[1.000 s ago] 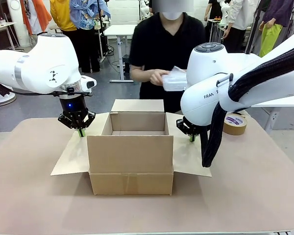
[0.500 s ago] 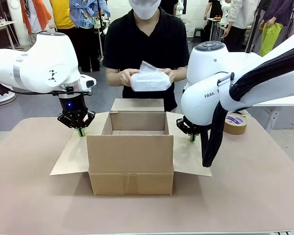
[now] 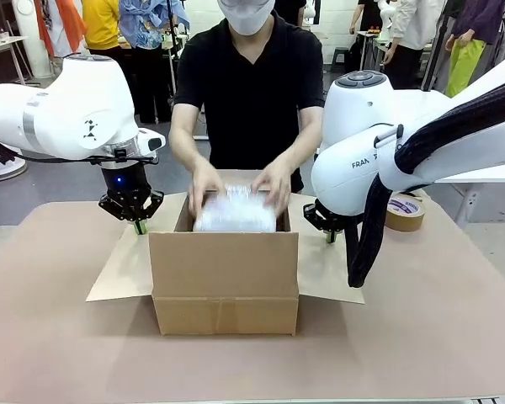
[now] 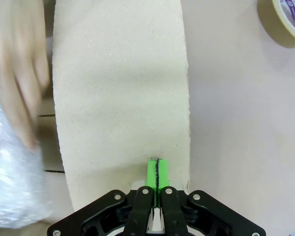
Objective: Wrap the clocks to prevent damage.
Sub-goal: Once the human has placed the objects inside and stepped back, release both hands from the side flaps of the Package Box.
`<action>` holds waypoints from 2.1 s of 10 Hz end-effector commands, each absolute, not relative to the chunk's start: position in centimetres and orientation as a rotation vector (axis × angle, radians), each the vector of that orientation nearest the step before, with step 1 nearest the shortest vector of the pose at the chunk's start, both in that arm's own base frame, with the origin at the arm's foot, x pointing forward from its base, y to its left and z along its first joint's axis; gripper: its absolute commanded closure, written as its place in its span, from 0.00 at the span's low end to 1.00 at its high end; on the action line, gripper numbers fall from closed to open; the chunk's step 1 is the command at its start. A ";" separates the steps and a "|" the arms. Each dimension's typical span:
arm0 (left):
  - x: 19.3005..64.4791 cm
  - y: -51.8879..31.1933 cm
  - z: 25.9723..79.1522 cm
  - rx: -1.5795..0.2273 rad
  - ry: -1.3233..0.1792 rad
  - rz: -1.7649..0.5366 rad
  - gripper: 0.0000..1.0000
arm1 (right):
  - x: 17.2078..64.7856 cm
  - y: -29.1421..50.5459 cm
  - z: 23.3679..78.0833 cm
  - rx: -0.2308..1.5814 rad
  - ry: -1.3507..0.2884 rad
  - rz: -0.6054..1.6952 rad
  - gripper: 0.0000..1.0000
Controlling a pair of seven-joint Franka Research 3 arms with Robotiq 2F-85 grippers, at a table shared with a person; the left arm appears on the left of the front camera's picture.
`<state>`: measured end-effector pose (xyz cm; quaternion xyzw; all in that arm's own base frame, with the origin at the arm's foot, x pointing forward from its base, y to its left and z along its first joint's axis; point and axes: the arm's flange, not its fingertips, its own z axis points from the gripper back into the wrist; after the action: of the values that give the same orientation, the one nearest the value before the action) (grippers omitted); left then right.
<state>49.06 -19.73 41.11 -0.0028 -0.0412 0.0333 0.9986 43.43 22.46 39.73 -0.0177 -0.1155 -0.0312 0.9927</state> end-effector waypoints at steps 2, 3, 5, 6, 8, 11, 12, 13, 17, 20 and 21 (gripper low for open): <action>49.1 -19.7 41.0 -0.005 -0.080 0.072 1.00 | 43.4 22.4 39.7 -0.036 -0.232 -0.064 0.99; 49.1 -19.7 41.0 -0.005 -0.080 0.072 1.00 | 43.4 22.4 39.7 -0.036 -0.232 -0.064 0.99; 49.1 -19.7 41.0 -0.005 -0.080 0.072 1.00 | 43.4 22.4 39.7 -0.036 -0.232 -0.064 0.99; 49.1 -19.7 41.0 -0.005 -0.080 0.072 1.00 | 43.4 22.4 39.7 -0.036 -0.232 -0.064 0.99; 49.1 -19.7 41.0 -0.005 -0.080 0.072 1.00 | 43.4 22.4 39.7 -0.036 -0.232 -0.064 0.99; 49.1 -19.7 41.0 -0.005 -0.080 0.072 1.00 | 43.4 22.4 39.7 -0.036 -0.232 -0.064 0.99; 49.1 -19.7 41.1 -0.006 -0.082 0.067 1.00 | 43.4 22.5 39.7 -0.036 -0.232 -0.063 0.99; 47.6 -19.6 42.1 -0.031 -0.091 0.002 1.00 | 42.1 21.9 40.4 -0.029 -0.289 0.199 0.99; 45.3 -15.1 51.6 -0.171 -0.162 -0.603 1.00 | 39.6 17.0 49.4 -0.143 -0.286 0.606 0.99; 42.8 -12.0 56.5 -0.107 -0.087 -0.902 1.00 | 36.6 12.7 55.7 -0.129 -0.171 0.856 0.99; 42.1 -11.0 57.0 -0.055 -0.081 -0.986 1.00 | 35.9 11.5 56.4 -0.108 -0.147 0.902 0.99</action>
<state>41.95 -11.70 56.58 -0.0596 -0.0401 -0.4358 0.8972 36.09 11.93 55.90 -0.0673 -0.0870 0.4124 0.9043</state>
